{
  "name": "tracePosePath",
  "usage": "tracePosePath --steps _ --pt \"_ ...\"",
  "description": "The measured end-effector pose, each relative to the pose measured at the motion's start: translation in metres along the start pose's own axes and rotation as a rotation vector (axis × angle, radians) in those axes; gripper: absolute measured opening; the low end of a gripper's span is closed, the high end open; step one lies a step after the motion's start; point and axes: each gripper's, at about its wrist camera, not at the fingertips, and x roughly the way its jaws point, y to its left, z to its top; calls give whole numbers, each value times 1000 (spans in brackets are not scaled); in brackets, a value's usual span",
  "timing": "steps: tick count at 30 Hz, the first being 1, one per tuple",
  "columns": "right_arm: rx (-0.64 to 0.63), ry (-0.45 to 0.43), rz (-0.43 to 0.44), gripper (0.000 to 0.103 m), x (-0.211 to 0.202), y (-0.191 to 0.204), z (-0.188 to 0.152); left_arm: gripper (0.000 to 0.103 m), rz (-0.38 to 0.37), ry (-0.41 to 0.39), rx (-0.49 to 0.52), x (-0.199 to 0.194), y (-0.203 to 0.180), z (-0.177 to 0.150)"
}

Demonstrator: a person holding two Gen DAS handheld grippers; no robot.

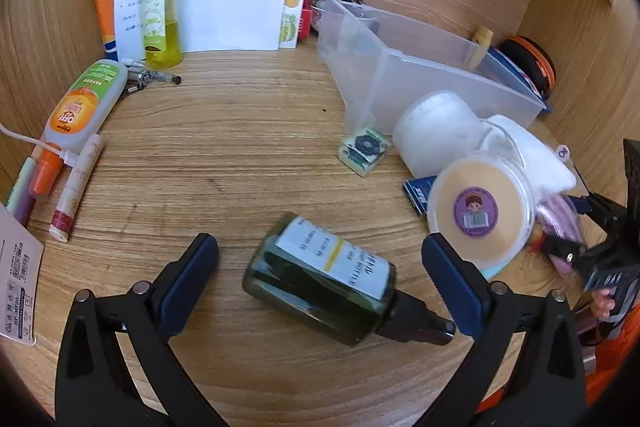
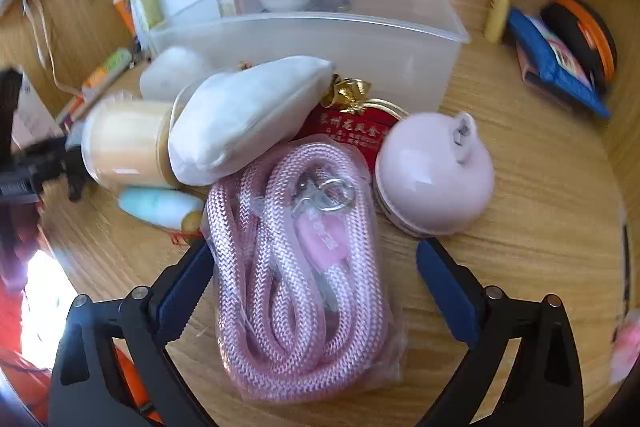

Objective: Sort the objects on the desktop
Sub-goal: 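Grasp the dark green bottle with left tool while right tool grasps the bagged pink rope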

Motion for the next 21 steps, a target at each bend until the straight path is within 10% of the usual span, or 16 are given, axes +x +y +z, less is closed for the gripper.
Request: tracePosePath --steps 10,21 --pt "-80 -8 32 62 -2 11 -2 63 21 -25 -1 -3 5 0" --pt "-10 -59 59 56 -22 0 -9 62 40 -57 -25 -10 7 -4"
